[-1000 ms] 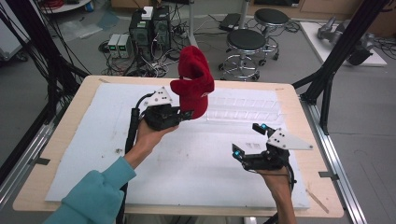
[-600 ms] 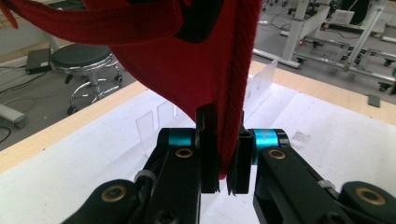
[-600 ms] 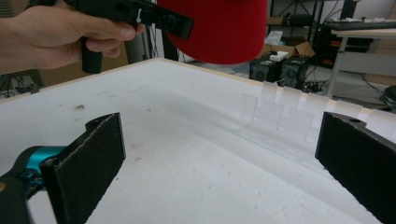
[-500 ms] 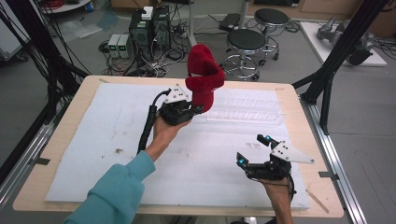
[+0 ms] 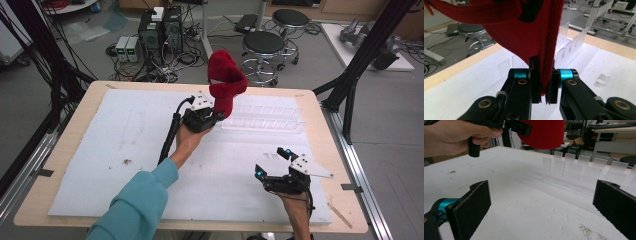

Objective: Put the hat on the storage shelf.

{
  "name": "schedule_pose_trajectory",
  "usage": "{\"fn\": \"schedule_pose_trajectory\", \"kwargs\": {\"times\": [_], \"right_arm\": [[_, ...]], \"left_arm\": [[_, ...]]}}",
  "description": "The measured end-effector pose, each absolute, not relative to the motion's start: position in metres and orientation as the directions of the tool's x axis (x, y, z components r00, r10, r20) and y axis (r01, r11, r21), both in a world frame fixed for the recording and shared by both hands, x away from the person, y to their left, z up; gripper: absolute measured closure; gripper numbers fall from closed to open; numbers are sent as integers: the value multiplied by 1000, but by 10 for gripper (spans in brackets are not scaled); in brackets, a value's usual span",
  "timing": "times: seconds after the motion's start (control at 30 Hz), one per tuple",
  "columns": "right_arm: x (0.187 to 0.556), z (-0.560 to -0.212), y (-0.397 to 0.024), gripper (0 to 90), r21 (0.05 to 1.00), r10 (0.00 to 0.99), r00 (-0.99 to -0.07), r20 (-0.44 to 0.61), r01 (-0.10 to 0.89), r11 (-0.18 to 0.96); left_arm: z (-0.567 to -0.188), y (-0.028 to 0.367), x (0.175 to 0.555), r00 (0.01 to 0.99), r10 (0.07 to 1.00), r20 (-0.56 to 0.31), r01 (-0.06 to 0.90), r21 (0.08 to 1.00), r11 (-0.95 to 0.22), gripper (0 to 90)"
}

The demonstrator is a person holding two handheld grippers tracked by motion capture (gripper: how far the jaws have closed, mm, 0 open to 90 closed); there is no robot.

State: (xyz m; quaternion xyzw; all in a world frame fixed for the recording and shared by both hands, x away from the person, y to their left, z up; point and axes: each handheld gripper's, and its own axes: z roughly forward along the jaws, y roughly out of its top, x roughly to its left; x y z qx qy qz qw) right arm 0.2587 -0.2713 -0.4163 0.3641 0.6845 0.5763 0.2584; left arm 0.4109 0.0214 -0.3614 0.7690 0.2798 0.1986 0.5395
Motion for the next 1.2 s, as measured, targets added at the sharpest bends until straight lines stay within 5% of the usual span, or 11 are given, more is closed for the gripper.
{"fn": "schedule_pose_trajectory", "kwargs": {"times": [1.2], "right_arm": [[246,-451,-277,4,989,858,-512,36,139,42]], "left_arm": [[-381,-14,412,687,725,57,231,928,-292,853]]}}
